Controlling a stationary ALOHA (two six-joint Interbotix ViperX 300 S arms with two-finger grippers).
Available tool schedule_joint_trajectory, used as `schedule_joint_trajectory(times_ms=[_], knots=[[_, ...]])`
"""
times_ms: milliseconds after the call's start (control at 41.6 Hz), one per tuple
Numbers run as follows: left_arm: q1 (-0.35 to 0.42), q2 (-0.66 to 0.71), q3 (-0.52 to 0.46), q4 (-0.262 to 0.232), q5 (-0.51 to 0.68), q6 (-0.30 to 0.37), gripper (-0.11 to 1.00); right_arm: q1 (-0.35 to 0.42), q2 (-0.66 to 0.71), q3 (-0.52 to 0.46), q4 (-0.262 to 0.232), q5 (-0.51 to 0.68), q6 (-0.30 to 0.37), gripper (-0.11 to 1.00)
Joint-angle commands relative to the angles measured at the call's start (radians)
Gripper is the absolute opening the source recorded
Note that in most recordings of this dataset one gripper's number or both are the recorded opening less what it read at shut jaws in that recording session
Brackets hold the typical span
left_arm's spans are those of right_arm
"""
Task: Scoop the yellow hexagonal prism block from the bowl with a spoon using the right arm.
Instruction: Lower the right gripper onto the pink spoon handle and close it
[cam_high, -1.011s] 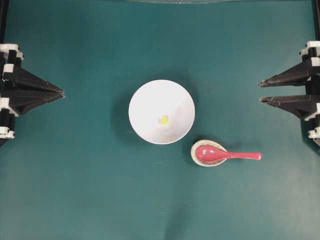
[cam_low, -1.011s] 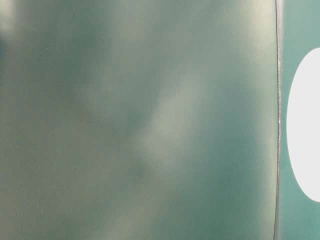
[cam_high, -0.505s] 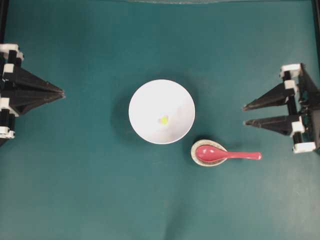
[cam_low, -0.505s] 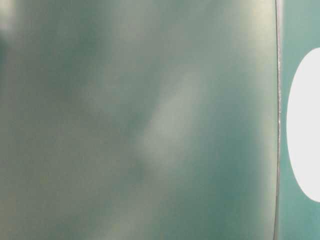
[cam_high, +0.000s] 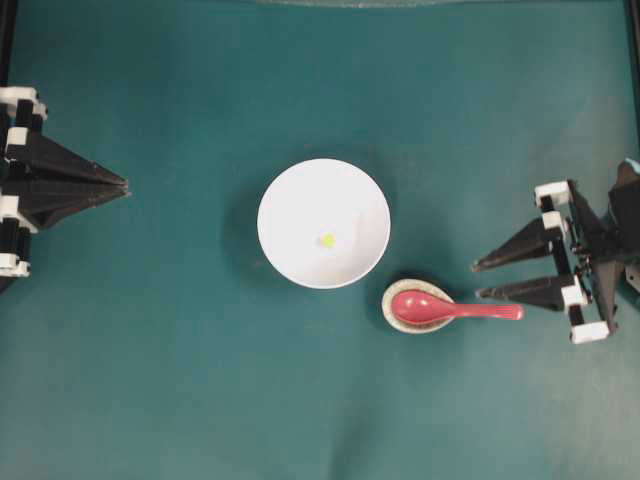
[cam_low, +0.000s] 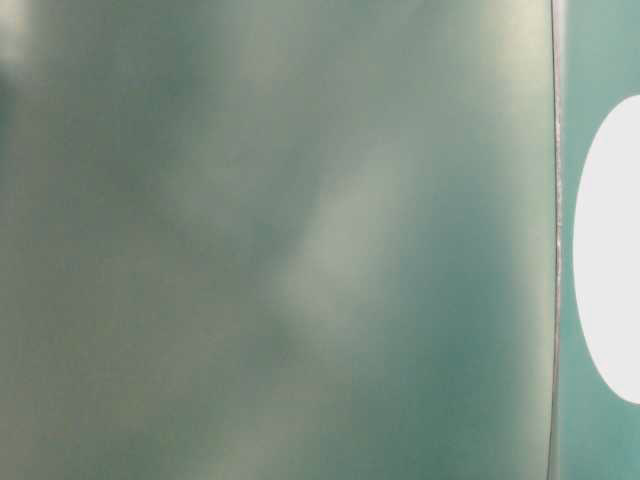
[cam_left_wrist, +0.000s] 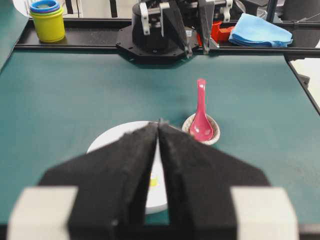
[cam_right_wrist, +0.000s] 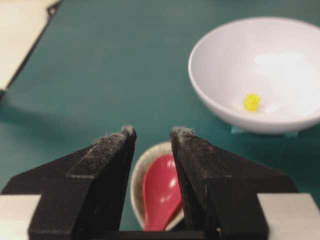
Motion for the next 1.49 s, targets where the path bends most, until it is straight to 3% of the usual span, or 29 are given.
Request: schedule_joint_trajectory(times_ms=[0,337,553,818,962,1468], knots=[[0.000,0.009,-0.026,0.003,-0.009,0.002,0.11,0.025,0.041,0.008,0.031,-0.077,-0.002,0.43],[0.002,0.009,-0.025,0.003,-0.003,0.002,0.12,0.133,0.210,0.034,0.169,-0.242,-0.002,0.43],[0.000,0.011,-0.021,0.002,0.005,0.002,0.12,0.245,0.301,0.029,0.302,-0.319,-0.002,0.43],[0.023,0.011,-0.020,0.003,0.011,0.002,0.22,0.308,0.408,0.005,0.410,-0.365,-0.002,0.42],[0.034,0.011,-0.020,0.003,0.012,0.000,0.28,0.316,0.463,-0.009,0.425,-0.387,-0.002,0.43],[0.034,0.011,-0.018,0.003,0.012,0.002,0.28,0.325,0.546,0.000,0.425,-0.426,-0.029,0.43]])
